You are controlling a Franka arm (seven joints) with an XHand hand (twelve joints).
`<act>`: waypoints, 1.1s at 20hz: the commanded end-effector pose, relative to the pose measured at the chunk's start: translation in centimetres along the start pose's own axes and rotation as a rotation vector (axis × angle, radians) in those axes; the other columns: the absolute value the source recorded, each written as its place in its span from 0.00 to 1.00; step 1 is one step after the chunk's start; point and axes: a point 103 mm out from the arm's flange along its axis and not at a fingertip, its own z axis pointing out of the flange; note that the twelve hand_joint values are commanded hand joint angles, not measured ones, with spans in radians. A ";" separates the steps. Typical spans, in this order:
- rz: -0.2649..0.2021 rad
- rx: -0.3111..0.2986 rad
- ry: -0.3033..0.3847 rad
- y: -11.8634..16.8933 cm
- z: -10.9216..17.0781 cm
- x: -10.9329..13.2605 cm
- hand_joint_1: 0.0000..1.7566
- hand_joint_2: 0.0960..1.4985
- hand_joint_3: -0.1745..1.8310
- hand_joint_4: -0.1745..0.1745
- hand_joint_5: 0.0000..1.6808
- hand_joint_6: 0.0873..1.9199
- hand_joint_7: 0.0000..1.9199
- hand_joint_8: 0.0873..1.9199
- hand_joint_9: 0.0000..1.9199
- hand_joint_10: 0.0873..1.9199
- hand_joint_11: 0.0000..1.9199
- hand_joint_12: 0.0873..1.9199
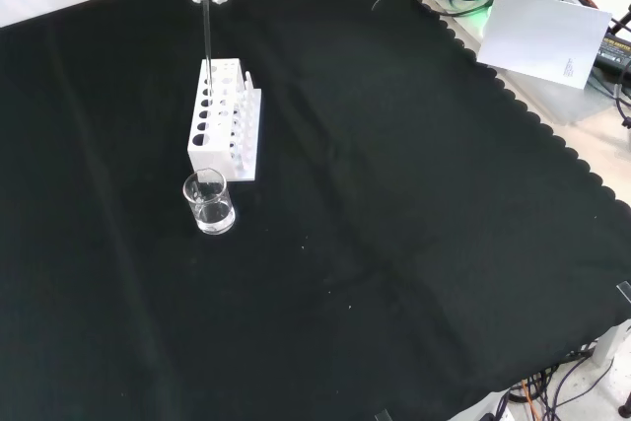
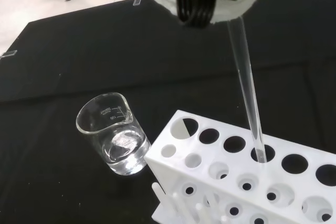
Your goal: Put the glass rod back on the white test tube rack.
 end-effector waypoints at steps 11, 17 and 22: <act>-0.038 0.078 -0.006 3.0 3.2 0.1 0.75 0.50 0.30 0.00 0.81 0.00 0.64 0.48 0.96 0.24 0.70 0.51; -0.027 0.079 -0.029 3.4 3.3 0.5 0.75 0.50 0.30 0.00 0.81 0.00 0.64 0.48 0.96 0.24 0.70 0.51; -0.021 0.098 -0.042 3.5 3.2 0.4 0.75 0.50 0.30 0.00 0.82 0.00 0.64 0.48 0.96 0.24 0.70 0.51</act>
